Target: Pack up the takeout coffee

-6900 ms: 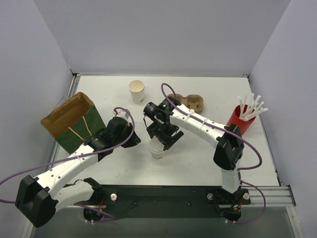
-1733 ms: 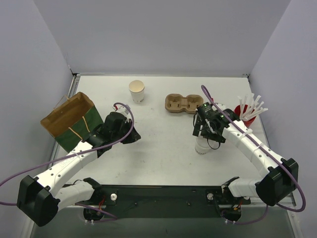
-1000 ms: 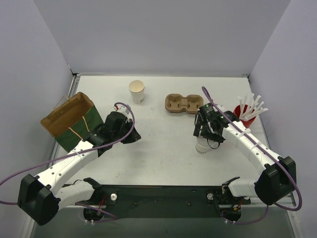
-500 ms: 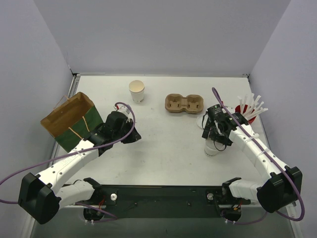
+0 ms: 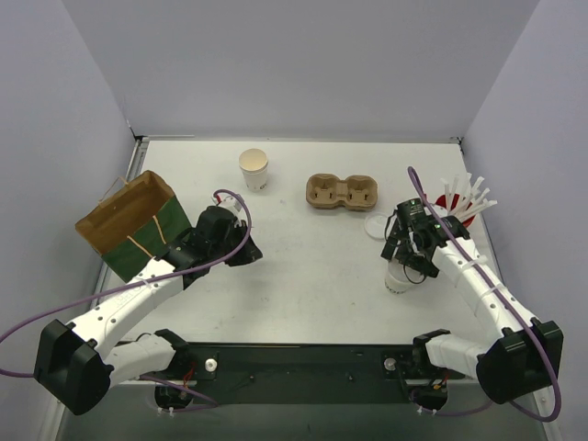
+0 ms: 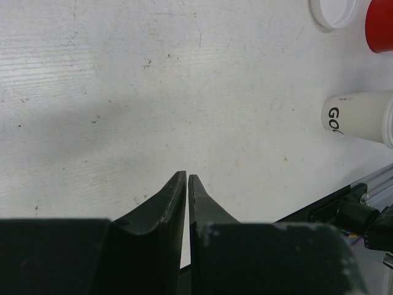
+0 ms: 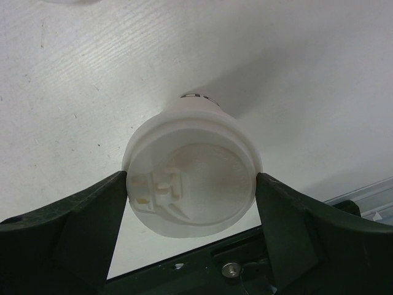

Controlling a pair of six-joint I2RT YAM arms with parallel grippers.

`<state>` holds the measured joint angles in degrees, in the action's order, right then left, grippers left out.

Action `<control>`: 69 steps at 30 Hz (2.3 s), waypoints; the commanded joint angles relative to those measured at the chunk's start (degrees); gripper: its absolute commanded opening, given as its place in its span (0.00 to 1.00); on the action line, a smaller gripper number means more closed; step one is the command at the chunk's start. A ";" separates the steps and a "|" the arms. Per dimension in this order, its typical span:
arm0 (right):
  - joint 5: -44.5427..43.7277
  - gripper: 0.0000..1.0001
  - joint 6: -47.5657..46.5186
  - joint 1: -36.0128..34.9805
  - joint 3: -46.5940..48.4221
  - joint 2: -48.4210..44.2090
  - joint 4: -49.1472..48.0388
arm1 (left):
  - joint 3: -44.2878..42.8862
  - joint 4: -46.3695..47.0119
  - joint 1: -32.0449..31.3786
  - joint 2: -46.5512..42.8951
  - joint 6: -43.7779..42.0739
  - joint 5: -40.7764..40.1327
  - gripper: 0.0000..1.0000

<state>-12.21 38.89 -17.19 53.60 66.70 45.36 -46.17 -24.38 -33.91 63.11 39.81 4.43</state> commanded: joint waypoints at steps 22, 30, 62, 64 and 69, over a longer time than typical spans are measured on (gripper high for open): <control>1.22 0.98 -0.13 -0.21 10.55 -7.90 10.27 | -6.74 0.12 0.25 1.31 -1.67 0.94 0.17; 0.07 0.88 -1.36 -7.85 22.13 4.80 2.20 | -11.65 -0.66 -0.19 5.09 -2.54 0.67 0.17; 7.46 0.24 -15.78 6.03 47.83 49.76 -12.23 | -64.92 5.13 0.07 63.45 -13.00 -5.66 0.37; 8.07 0.24 -15.78 6.03 47.04 50.02 -13.02 | -65.88 5.22 0.07 64.50 -13.18 -5.74 0.37; 7.99 0.24 -16.13 6.20 46.77 50.99 -13.46 | -68.17 3.55 0.07 67.23 -13.62 -6.36 0.37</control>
<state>-4.32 23.81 -11.00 100.97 116.97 32.29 -110.17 -20.71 -34.06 128.66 27.66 -0.84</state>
